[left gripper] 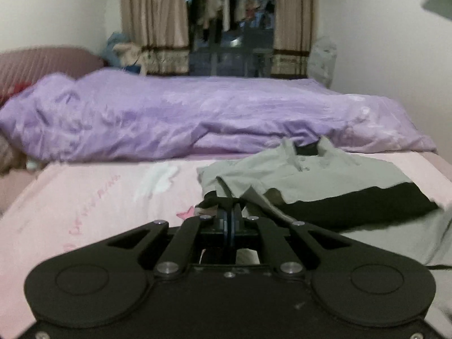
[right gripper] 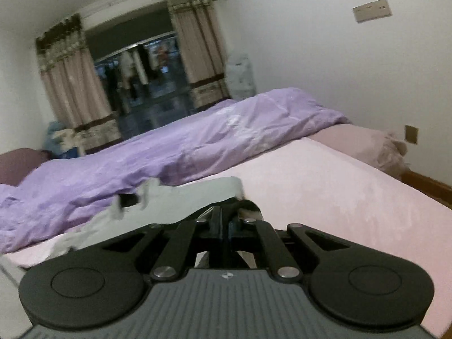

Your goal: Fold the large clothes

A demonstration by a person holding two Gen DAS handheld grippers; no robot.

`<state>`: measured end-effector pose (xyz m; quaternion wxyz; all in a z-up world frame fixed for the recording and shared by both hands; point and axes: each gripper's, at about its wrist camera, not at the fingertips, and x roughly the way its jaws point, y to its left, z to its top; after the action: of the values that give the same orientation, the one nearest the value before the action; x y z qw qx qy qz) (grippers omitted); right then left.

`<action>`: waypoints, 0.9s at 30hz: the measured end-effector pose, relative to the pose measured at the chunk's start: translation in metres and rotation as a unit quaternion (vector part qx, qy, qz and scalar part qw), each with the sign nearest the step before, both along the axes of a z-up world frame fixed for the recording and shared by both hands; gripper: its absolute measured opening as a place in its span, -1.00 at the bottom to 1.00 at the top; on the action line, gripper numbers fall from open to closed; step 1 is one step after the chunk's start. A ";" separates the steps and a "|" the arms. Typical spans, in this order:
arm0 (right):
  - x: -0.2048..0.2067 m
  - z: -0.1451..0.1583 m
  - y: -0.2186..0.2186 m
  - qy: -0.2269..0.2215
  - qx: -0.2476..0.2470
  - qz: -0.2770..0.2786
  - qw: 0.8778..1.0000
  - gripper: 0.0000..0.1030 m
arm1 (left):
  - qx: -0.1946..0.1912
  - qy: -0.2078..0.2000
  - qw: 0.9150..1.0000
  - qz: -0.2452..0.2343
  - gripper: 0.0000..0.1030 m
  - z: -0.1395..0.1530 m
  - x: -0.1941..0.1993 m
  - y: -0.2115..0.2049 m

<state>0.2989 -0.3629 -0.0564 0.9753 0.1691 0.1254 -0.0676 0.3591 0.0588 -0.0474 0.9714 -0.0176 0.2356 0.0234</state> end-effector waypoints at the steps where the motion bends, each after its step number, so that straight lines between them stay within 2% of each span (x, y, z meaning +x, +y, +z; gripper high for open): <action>1: 0.014 -0.013 -0.002 0.017 -0.009 -0.020 1.000 -0.93 | -0.003 0.010 1.000 0.009 -0.93 -0.010 0.008 0.003; 6: 0.082 -0.073 0.006 0.073 -0.033 -0.069 0.994 -0.94 | -0.036 0.088 0.995 0.032 -0.90 -0.072 0.045 0.022; 10: 0.112 -0.094 0.012 0.123 -0.034 -0.062 0.990 -0.87 | -0.044 0.116 0.992 0.033 -0.75 -0.104 0.070 0.026; 13: 0.117 -0.092 0.018 0.131 -0.059 -0.062 0.988 -0.58 | -0.036 0.115 0.992 0.028 -0.71 -0.103 0.072 0.022; 14: 0.110 -0.090 0.016 0.133 -0.063 -0.055 0.988 -0.54 | -0.030 0.120 0.992 0.027 -0.60 -0.102 0.072 0.020; 15: 0.103 -0.088 0.016 0.134 -0.068 -0.053 0.987 -0.48 | -0.021 0.127 0.991 0.030 -0.28 -0.097 0.069 0.020; 16: 0.097 -0.085 0.016 0.137 -0.070 -0.052 0.987 -0.32 | -0.004 0.132 0.990 0.040 -0.03 -0.091 0.065 0.024; 17: 0.086 -0.079 0.013 0.139 -0.066 -0.052 0.987 -0.05 | 0.012 0.128 0.990 0.051 0.60 -0.080 0.056 0.028; 18: 0.074 -0.071 0.011 0.136 -0.058 -0.054 0.988 0.14 | 0.017 0.117 0.992 0.052 0.94 -0.072 0.047 0.031; 19: 0.060 -0.063 0.006 0.128 -0.047 -0.053 0.989 0.53 | 0.010 0.103 0.994 0.044 0.96 -0.063 0.036 0.036; 20: 0.042 -0.056 0.002 0.114 -0.039 -0.043 0.992 0.73 | -0.001 0.095 0.995 0.031 0.96 -0.056 0.022 0.041; 23: -0.004 -0.044 -0.007 0.086 -0.021 0.004 0.996 0.85 | -0.020 0.111 0.994 -0.009 1.00 -0.046 -0.010 0.044; 25: -0.022 -0.045 -0.012 0.104 0.000 0.025 0.994 0.93 | -0.009 0.131 0.991 -0.038 1.00 -0.051 -0.029 0.037; 27: -0.031 -0.051 -0.018 0.124 0.030 0.031 0.991 0.94 | -0.013 0.161 0.986 -0.053 1.00 -0.065 -0.041 0.030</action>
<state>0.2675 -0.3814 -0.1077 0.9484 0.1845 0.2523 -0.0539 0.3181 0.0891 -0.1119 0.9205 -0.0135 0.3896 -0.0281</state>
